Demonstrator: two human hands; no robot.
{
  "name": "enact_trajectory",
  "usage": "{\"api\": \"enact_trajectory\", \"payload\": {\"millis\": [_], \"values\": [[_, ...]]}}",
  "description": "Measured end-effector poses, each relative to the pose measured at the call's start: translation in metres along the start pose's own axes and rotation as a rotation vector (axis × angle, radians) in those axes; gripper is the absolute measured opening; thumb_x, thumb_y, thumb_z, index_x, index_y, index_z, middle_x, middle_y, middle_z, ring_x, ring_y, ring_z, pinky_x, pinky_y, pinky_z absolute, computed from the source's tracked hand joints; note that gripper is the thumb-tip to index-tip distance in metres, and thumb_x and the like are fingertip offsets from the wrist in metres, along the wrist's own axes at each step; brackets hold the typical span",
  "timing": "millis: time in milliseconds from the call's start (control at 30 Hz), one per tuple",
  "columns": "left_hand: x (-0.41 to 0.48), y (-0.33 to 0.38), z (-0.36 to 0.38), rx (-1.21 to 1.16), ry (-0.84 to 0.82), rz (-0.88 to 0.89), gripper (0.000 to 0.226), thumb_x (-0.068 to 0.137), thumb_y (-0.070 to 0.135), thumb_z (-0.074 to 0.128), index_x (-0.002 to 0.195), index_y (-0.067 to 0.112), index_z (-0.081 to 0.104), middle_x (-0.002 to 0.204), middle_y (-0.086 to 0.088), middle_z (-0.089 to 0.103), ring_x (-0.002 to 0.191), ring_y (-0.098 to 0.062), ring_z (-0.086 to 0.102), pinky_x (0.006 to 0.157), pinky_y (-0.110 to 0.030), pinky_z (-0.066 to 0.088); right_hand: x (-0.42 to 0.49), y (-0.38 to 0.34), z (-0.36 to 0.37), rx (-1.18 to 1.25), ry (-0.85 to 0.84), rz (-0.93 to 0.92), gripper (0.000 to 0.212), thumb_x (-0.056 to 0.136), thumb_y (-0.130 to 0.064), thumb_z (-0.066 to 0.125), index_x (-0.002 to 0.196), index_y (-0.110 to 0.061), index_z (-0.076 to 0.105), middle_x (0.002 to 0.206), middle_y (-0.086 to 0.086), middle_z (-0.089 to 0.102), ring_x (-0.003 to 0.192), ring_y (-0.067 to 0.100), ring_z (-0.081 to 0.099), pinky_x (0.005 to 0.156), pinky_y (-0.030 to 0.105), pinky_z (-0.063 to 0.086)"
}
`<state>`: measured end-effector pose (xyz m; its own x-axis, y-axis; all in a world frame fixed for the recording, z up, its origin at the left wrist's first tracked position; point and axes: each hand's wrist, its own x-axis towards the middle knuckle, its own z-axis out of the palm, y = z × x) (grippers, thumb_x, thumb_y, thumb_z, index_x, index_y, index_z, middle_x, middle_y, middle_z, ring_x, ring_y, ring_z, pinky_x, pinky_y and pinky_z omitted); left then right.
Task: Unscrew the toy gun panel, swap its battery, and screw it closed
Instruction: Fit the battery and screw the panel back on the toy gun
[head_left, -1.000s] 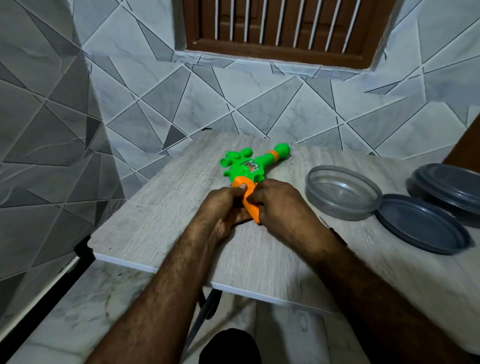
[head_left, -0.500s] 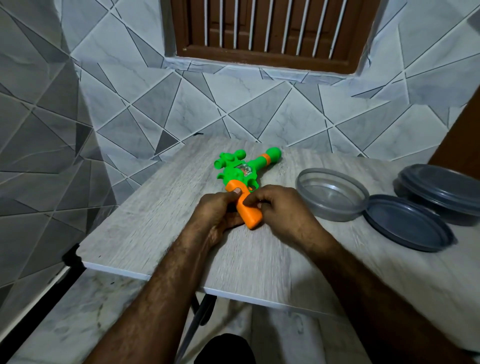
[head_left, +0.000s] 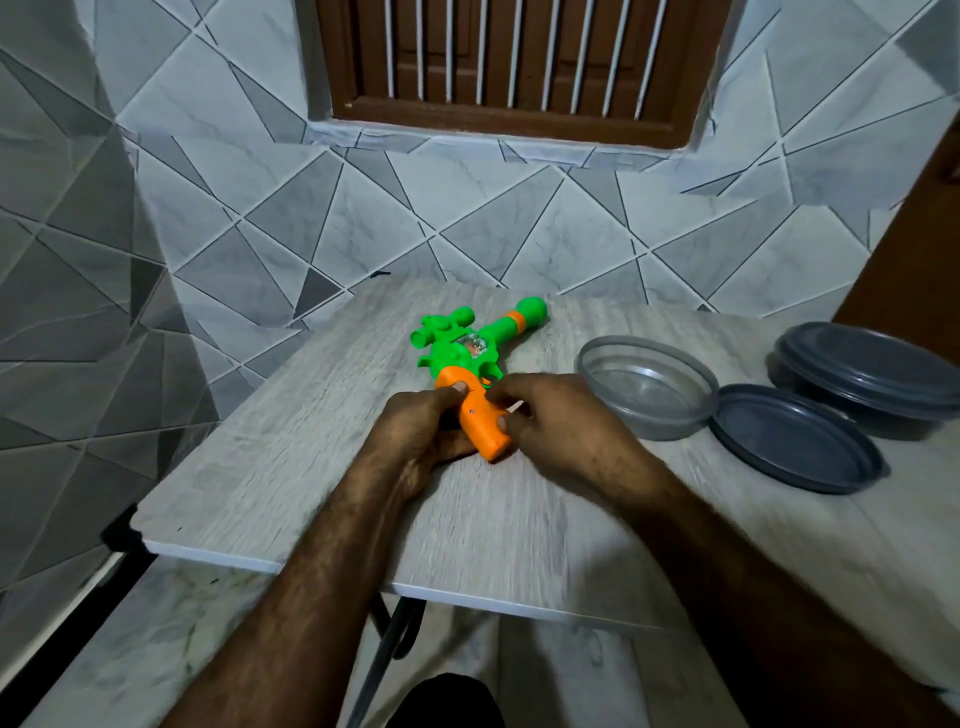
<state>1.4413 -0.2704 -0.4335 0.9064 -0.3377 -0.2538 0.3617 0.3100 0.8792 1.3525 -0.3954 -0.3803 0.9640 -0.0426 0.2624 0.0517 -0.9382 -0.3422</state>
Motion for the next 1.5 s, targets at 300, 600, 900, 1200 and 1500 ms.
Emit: {"api": "enact_trajectory", "payload": {"millis": [300, 600, 900, 1200, 1500], "values": [[0.002, 0.0, 0.001, -0.001, 0.007, -0.01, 0.03, 0.095, 0.012, 0.06, 0.116, -0.007, 0.055, 0.106, -0.026, 0.062, 0.075, -0.029, 0.068, 0.052, -0.036, 0.06, -0.029, 0.061, -0.04, -0.324, -0.276, 0.421, 0.033, 0.084, -0.046, 0.068, 0.091, -0.02, 0.049, 0.094, 0.003, 0.053, 0.09, 0.022, 0.054, 0.072, 0.027, 0.039], [0.003, -0.002, 0.0, -0.013, -0.003, -0.027, 0.034, 0.095, 0.013, 0.059, 0.122, -0.009, 0.054, 0.112, -0.028, 0.061, 0.077, -0.03, 0.068, 0.052, -0.036, 0.06, -0.034, 0.051, -0.026, -0.383, -0.234, 0.417, 0.013, 0.09, -0.019, 0.061, 0.089, -0.017, 0.048, 0.086, 0.0, 0.053, 0.08, 0.016, 0.05, 0.072, 0.028, 0.045], [0.006, -0.004, 0.0, -0.003, 0.013, -0.022, 0.033, 0.093, 0.015, 0.064, 0.117, -0.007, 0.057, 0.112, -0.026, 0.063, 0.08, -0.029, 0.069, 0.055, -0.037, 0.061, -0.01, 0.024, -0.018, 0.09, 0.053, 0.254, 0.006, 0.076, -0.029, 0.066, 0.072, -0.025, 0.066, 0.073, -0.005, 0.069, 0.076, 0.015, 0.066, 0.073, 0.03, 0.053], [0.007, -0.004, -0.002, -0.019, -0.014, -0.022, 0.034, 0.093, 0.015, 0.064, 0.117, -0.009, 0.06, 0.105, -0.027, 0.067, 0.075, -0.028, 0.07, 0.057, -0.037, 0.061, 0.015, 0.009, -0.007, 0.384, 0.197, 0.112, 0.005, 0.072, -0.022, 0.078, 0.073, -0.023, 0.074, 0.058, -0.013, 0.066, 0.065, 0.011, 0.068, 0.068, 0.032, 0.057], [0.009, -0.005, -0.002, -0.01, -0.024, -0.01, 0.036, 0.092, 0.015, 0.065, 0.117, -0.01, 0.059, 0.107, -0.027, 0.068, 0.076, -0.029, 0.071, 0.062, -0.039, 0.062, 0.017, 0.0, -0.018, 0.122, 0.118, 0.029, 0.01, 0.078, -0.026, 0.076, 0.087, -0.025, 0.077, 0.082, -0.004, 0.075, 0.079, 0.013, 0.069, 0.084, 0.028, 0.053]]}}
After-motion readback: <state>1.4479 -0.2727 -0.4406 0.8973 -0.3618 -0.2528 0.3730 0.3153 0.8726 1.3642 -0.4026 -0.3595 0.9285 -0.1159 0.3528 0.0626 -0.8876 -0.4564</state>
